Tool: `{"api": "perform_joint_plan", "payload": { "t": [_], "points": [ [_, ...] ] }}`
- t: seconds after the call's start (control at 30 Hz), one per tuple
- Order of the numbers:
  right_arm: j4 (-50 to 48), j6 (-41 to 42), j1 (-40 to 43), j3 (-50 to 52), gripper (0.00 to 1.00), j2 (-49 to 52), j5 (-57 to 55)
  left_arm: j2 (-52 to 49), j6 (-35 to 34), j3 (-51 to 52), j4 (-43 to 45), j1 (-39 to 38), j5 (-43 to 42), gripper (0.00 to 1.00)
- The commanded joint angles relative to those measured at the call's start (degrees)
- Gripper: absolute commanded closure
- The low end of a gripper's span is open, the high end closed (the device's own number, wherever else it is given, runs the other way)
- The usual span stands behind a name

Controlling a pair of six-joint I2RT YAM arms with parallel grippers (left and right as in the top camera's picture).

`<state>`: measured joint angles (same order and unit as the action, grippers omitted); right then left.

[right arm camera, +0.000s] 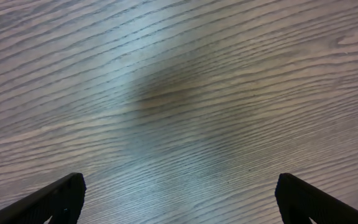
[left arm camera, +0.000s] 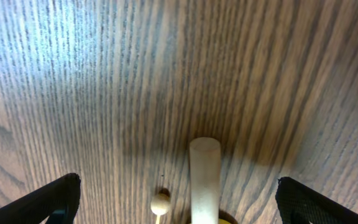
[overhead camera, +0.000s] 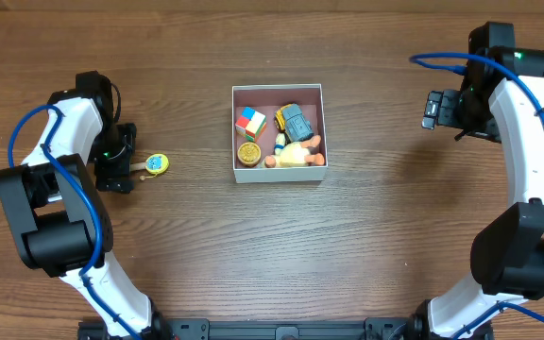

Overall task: Pack container
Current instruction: 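Move the left gripper to the wooden handle of the yellow-blue rattle, then close the left gripper on the rattle's wooden handle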

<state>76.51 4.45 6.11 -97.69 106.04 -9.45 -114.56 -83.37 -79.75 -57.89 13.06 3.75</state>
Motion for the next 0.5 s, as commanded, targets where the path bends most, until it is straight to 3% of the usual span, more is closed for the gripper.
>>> {"api": "perform_joint_plan", "payload": {
  "t": [0.0, 0.47],
  "points": [
    [-0.2, 0.02, 0.13, -0.24, 0.0, -0.59, -0.83, -1.4, 1.11, 1.07, 0.26, -0.11, 1.36, 0.0],
    [-0.22, 0.02, 0.13, -0.24, 0.0, -0.59, -0.83, -1.4, 1.14, 3.63, 2.71, -0.13, 2.19, 0.0]
  ]
}}
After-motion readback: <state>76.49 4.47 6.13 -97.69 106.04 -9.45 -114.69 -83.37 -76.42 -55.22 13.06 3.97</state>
